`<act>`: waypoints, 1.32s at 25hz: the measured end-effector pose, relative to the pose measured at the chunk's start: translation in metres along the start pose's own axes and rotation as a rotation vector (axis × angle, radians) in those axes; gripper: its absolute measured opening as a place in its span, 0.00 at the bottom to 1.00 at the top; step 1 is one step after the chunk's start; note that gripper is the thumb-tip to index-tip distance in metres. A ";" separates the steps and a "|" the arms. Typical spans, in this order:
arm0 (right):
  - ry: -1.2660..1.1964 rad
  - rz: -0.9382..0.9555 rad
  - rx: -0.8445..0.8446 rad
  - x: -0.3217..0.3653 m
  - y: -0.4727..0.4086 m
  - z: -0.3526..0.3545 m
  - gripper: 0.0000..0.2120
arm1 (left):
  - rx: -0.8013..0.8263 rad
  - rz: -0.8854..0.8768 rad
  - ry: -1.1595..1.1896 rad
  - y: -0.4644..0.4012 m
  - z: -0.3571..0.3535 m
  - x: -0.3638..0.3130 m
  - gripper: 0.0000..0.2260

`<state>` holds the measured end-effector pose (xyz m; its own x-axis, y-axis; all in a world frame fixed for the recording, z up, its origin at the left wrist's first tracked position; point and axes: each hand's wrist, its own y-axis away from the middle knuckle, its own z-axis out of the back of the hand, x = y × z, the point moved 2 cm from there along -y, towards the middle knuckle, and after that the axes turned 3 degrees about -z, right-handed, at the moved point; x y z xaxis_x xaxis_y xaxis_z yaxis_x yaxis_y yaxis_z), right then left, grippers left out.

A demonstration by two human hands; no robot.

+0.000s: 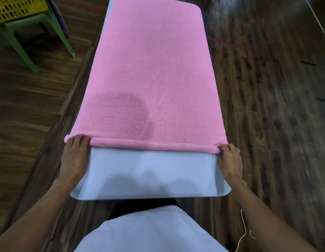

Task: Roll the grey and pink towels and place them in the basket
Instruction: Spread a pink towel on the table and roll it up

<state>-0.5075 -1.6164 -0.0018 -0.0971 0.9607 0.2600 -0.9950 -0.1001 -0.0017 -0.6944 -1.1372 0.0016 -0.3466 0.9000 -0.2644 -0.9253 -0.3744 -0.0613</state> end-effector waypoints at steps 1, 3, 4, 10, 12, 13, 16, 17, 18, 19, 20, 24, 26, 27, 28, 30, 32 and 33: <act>0.010 -0.007 0.016 0.000 -0.002 0.000 0.10 | -0.007 0.008 0.017 -0.004 0.004 -0.001 0.14; 0.028 -0.004 0.043 -0.004 -0.001 0.002 0.10 | -0.006 0.003 0.046 -0.005 0.007 0.002 0.12; 0.036 0.002 0.059 -0.007 0.002 0.004 0.11 | 0.007 -0.018 0.049 -0.004 0.009 0.004 0.11; 0.044 0.080 0.335 -0.032 -0.002 0.013 0.09 | 0.363 -0.118 0.030 -0.004 0.018 0.033 0.10; -0.068 -0.015 0.319 -0.031 -0.018 0.012 0.07 | 0.411 -0.044 0.112 -0.022 0.018 0.037 0.07; -0.116 -0.085 0.265 -0.029 -0.025 0.012 0.06 | 0.392 0.001 0.153 -0.032 0.017 0.037 0.07; -0.021 -0.153 0.053 -0.013 -0.029 0.007 0.04 | 0.206 0.002 0.141 -0.048 0.014 0.030 0.07; 0.048 -0.123 0.010 -0.006 -0.023 0.006 0.05 | 0.129 -0.029 0.074 -0.044 0.014 0.026 0.07; 0.065 -0.087 -0.012 -0.003 -0.015 0.003 0.06 | 0.060 -0.048 0.027 -0.036 0.012 0.023 0.07; 0.036 -0.057 -0.029 0.001 -0.006 0.002 0.07 | 0.003 -0.066 0.011 -0.025 0.010 0.018 0.06; -0.012 -0.034 -0.041 0.000 0.003 0.001 0.08 | -0.037 -0.084 0.019 -0.012 0.008 0.013 0.07; -0.118 0.004 -0.021 -0.005 0.010 -0.004 0.12 | 0.013 -0.044 0.059 0.015 -0.004 0.002 0.16; -0.138 -0.007 0.021 -0.005 -0.001 -0.006 0.11 | 0.063 0.002 0.085 0.006 -0.005 0.003 0.18; -0.131 -0.017 0.042 -0.006 -0.007 -0.007 0.12 | 0.073 0.007 0.088 0.003 -0.003 0.004 0.17; -0.116 -0.021 0.064 -0.009 -0.011 -0.007 0.13 | 0.078 -0.007 0.090 0.001 -0.002 0.006 0.17; -0.063 -0.016 0.121 -0.015 -0.011 -0.005 0.14 | 0.094 -0.059 0.089 0.004 0.002 0.013 0.18; -0.007 0.033 0.182 -0.024 -0.002 -0.001 0.14 | 0.152 -0.106 0.078 0.009 0.007 0.024 0.20; 0.003 0.061 0.220 -0.027 0.002 0.003 0.14 | 0.198 -0.134 0.073 0.009 0.010 0.029 0.20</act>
<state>-0.5071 -1.6430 -0.0061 -0.1575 0.9519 0.2628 -0.9579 -0.2120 0.1936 -0.7146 -1.1120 0.0033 -0.2134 0.9174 -0.3358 -0.9769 -0.1951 0.0877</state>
